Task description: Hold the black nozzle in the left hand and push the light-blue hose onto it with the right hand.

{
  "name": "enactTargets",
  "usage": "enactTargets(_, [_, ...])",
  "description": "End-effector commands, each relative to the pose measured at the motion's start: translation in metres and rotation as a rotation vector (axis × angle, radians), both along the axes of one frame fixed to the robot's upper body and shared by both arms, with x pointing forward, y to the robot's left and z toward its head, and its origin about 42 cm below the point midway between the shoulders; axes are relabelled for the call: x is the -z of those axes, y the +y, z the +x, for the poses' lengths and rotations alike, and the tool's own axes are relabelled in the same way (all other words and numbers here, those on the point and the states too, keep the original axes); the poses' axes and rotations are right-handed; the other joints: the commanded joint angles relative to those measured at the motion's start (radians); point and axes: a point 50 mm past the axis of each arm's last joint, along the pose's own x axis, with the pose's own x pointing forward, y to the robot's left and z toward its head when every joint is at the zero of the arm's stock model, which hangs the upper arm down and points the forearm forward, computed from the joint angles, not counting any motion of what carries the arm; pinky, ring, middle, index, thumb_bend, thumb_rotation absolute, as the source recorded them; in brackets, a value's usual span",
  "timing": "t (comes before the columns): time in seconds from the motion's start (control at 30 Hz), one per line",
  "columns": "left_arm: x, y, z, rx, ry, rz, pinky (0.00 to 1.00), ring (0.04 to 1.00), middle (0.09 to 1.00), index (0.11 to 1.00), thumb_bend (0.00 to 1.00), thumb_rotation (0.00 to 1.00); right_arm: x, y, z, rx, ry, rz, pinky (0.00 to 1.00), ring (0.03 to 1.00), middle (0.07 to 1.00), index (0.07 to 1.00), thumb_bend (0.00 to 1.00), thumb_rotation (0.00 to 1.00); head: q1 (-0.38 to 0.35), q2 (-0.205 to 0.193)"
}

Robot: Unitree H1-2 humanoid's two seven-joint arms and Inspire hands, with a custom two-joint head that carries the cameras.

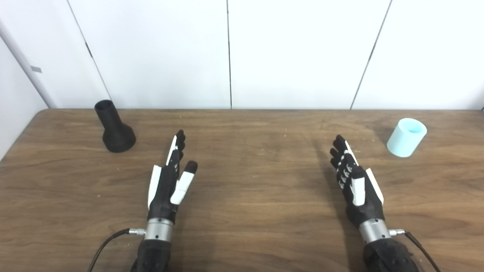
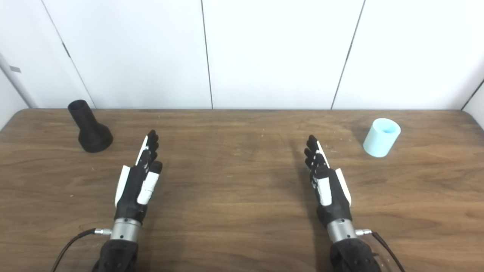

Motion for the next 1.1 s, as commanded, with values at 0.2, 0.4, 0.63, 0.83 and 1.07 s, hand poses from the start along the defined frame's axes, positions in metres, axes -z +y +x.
enactTargets(0.2, [-0.0079,0.0018,0.0028,0.031,-0.027,-0.01,1.0,1.0,1.0,1.0,1.0,0.98,-0.0165,0.0068,0.0066,-0.035,-0.085,0.039,1.0,1.0,1.0,1.0,0.82,1.0,-0.004,0.003])
enactTargets(0.4, [-0.0076,0.0025,0.003,0.043,-0.015,-0.022,1.0,1.0,1.0,1.0,1.0,0.98,-0.0152,0.0015,0.0076,-0.028,-0.101,0.044,1.0,1.0,1.0,1.0,0.81,1.0,-0.005,0.0])
enactTargets(0.63, [-0.0081,0.0043,0.0023,0.052,-0.007,-0.05,1.0,1.0,1.0,1.0,1.0,0.98,-0.0151,0.0038,0.0061,-0.012,-0.123,0.031,1.0,1.0,1.0,1.0,0.83,1.0,-0.006,0.002])
enactTargets(0.83, [-0.0074,0.0037,0.0019,0.058,-0.002,-0.074,1.0,1.0,1.0,0.991,1.0,0.98,-0.0135,0.0022,0.0072,-0.009,-0.128,0.018,1.0,1.0,1.0,1.0,0.83,1.0,-0.006,0.002])
enactTargets(1.07, [-0.0063,0.0033,0.0024,0.056,0.001,-0.09,1.0,1.0,1.0,0.991,0.99,0.98,-0.0145,0.003,0.0062,-0.005,-0.13,0.012,1.0,1.0,1.0,1.0,0.83,1.0,-0.005,0.001])
